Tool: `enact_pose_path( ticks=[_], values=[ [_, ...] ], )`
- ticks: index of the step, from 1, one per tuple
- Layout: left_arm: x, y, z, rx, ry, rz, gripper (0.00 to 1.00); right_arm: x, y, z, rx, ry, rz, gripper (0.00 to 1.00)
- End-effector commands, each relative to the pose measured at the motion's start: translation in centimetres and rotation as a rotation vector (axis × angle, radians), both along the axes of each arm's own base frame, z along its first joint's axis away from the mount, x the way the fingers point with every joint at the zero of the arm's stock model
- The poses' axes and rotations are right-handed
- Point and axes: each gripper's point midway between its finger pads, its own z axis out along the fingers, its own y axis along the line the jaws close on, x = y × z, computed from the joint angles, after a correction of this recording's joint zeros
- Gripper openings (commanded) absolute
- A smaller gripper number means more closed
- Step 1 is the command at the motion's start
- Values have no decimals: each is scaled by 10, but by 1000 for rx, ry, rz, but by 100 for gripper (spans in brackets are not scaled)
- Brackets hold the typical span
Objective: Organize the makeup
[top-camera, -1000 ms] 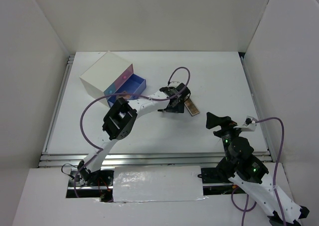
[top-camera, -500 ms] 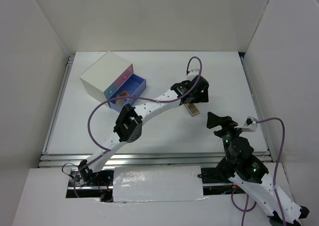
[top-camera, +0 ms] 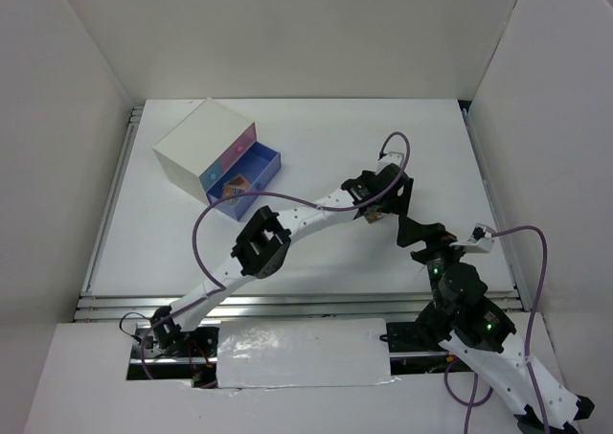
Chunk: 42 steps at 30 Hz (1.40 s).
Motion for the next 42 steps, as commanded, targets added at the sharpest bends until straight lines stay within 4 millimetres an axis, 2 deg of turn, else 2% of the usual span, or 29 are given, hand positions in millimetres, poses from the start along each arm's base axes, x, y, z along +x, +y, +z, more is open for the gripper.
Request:
enact_pose_path(
  ticks=[1,3,6,11,13,15,16,19,20,22,24,27,29,30,32,33,35,36,37,38,39,41,42],
  values=[
    [5,38,-50,121,97,66,99,-31,-30,49,233,-253,-9,99],
    [-1,43,-67,155,129,47,99,-31,-30,49,235,-253,-10,99],
    [-8,45,-80,163,190,17,99,-31,-31,49,239,-255,-13,99],
    [-11,65,-90,229,235,22,99,-29,-28,47,236,-251,-9,99],
    [-8,64,-88,213,240,-18,99,-28,-27,46,235,-249,-6,99],
    [-16,46,-82,138,261,-118,99,-26,-25,45,232,-245,-2,99],
    [-14,32,-74,84,237,-156,99,-26,-25,45,234,-245,-4,99],
    [-22,10,-66,-24,276,-213,99,-26,-25,44,229,-239,-8,99],
    [-19,0,-61,-70,259,-222,99,-26,-26,44,228,-240,-10,99],
    [-24,-14,-57,-146,277,-247,99,-27,-27,44,228,-241,-13,99],
    [-22,-15,-60,-143,267,-214,99,-27,-27,44,227,-243,-12,99],
    [-11,-2,-70,-82,254,-117,100,-27,-27,44,224,-240,-10,99],
    [-13,18,-79,5,277,-51,99,-27,-28,44,224,-241,-15,99],
    [-7,32,-81,56,256,7,99,-27,-28,45,225,-244,-12,99],
    [-19,65,-88,157,291,95,99,-27,-27,45,228,-245,-12,99],
    [-18,80,-88,202,270,135,98,-27,-28,45,228,-248,-12,99],
    [-37,113,-94,314,290,186,99,-28,-27,46,229,-249,-9,99],
    [-36,125,-87,349,261,221,99,-27,-26,45,225,-246,-6,99],
    [-46,141,-98,406,276,232,99,-27,-26,46,227,-246,-4,99],
    [-50,144,-99,418,268,222,99,-27,-25,46,225,-246,-3,99],
    [-49,143,-91,404,251,215,99,-26,-23,46,226,-246,5,99],
    [-53,147,-94,406,245,197,99,-25,-22,46,223,-244,6,99],
    [-52,145,-88,393,237,191,99,-25,-21,45,220,-242,8,99]
  ],
)
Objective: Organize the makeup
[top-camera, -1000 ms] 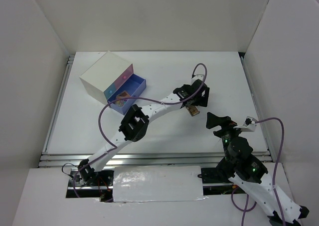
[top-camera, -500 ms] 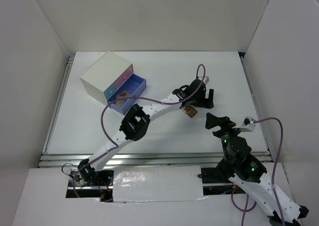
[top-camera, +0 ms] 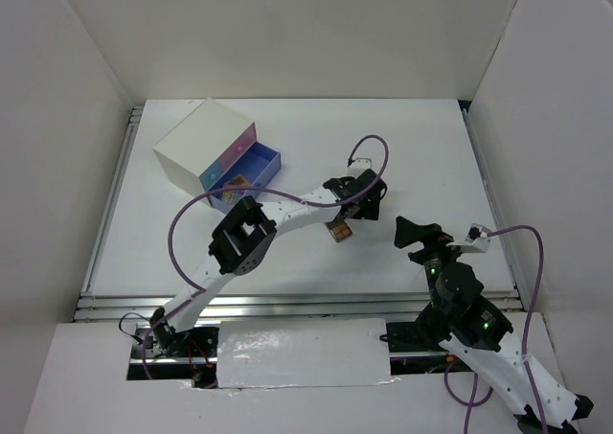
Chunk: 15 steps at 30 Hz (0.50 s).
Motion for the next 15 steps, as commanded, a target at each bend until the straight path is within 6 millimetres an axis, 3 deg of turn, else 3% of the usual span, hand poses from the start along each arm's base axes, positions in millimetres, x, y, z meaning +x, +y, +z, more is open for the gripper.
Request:
enact_pose_path(
  ticks=[1,4,5,9,12,15],
  values=[
    [-35,57,-59,240,139,23,99,-27,-24,56,234,-256,-1,99],
    [-29,59,-26,252,71,66,99,-26,-24,55,222,-248,-4,99],
    [-29,61,-23,266,55,80,100,-26,-24,56,225,-252,-4,99],
    [-26,73,42,267,-89,207,99,-23,-19,54,214,-246,11,99],
    [-36,104,65,296,-114,357,99,-21,-15,53,203,-233,20,99],
    [-47,120,66,301,-114,452,100,-20,-13,52,201,-231,25,99]
  ],
)
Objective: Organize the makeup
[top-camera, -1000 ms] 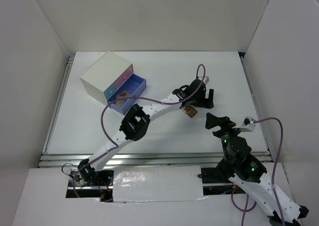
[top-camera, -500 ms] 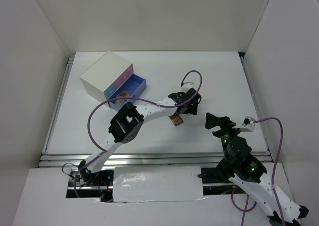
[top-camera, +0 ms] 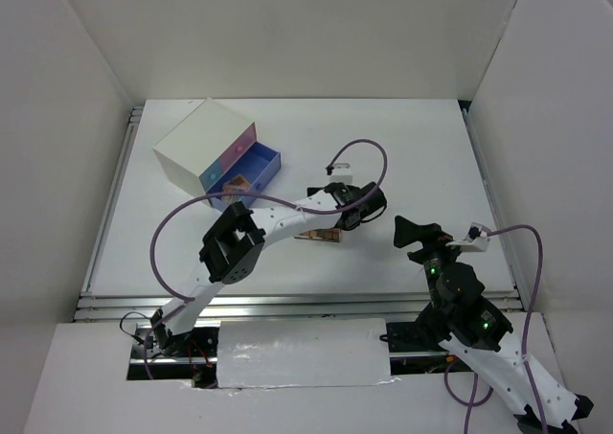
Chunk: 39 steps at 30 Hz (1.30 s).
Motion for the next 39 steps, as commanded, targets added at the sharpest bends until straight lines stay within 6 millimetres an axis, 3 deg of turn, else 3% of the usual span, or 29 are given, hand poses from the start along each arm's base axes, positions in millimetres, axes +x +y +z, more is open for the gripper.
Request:
enact_pose_path(
  ticks=[1,5,8,9,10,14,17,19,22,24,27,31,35,36,37,39],
  values=[
    [-7,37,34,47,-75,135,99,-20,-16,48,190,-216,12,99],
    [-20,40,12,130,2,82,99,-20,-15,48,191,-217,16,99],
    [-33,36,16,189,-23,-12,99,-20,-14,48,185,-213,19,99],
    [-36,25,19,192,-53,-77,99,-20,-14,47,184,-212,21,99],
    [-42,30,25,183,-62,-89,99,-19,-13,47,185,-214,22,99],
    [-59,58,45,127,-55,27,99,-19,-10,46,183,-212,33,99],
    [-71,65,50,12,-40,146,99,-18,-8,46,180,-209,42,99],
    [-79,59,47,-101,-18,198,100,-17,-6,45,178,-206,47,99],
    [-73,32,53,-310,-34,235,99,-17,-8,44,174,-202,38,99],
    [-64,26,57,-381,-25,260,99,-18,-12,45,174,-202,25,99],
    [-51,35,61,-481,-8,416,99,-22,-20,47,187,-213,-1,99],
    [-57,49,46,-660,9,698,99,-23,-34,44,230,-225,-63,99],
    [-58,51,37,-639,14,847,99,-22,-34,41,228,-217,-71,99],
    [-48,37,38,-636,13,868,99,-23,-35,42,226,-212,-72,99],
    [-53,44,35,-571,20,902,99,-23,-35,41,222,-206,-73,99],
    [-48,32,24,-533,60,917,99,-23,-36,42,219,-202,-80,99]
  ],
)
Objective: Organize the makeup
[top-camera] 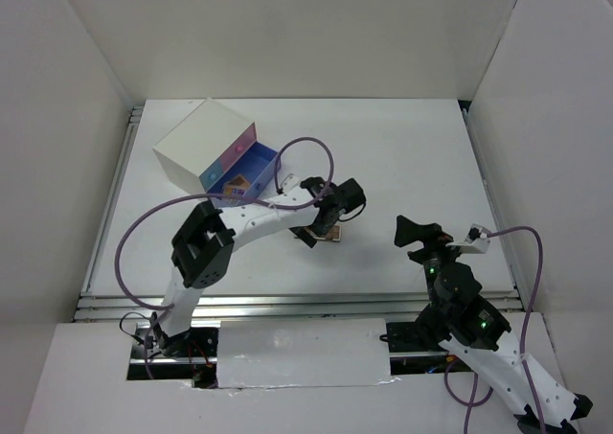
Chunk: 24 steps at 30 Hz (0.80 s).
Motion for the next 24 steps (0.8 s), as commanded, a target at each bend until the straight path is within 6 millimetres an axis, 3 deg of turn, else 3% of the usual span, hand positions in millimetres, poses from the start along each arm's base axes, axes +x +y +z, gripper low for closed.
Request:
enact_pose_path(
  ticks=[1,6,13,17,24],
  values=[
    [4,-10,-10,-48,51,226,100,-26,-30,47,212,-210,-37,99],
    [-1,-14,-38,-60,112,263,99,-28,-31,48,222,-229,-32,99],
    [13,8,-48,-36,113,323,99,-28,-29,50,221,-236,-16,99],
    [13,14,-64,-31,147,337,99,-28,-27,51,219,-242,-4,99],
    [17,11,-77,-26,180,346,99,-28,-25,51,217,-246,6,99]
  ],
)
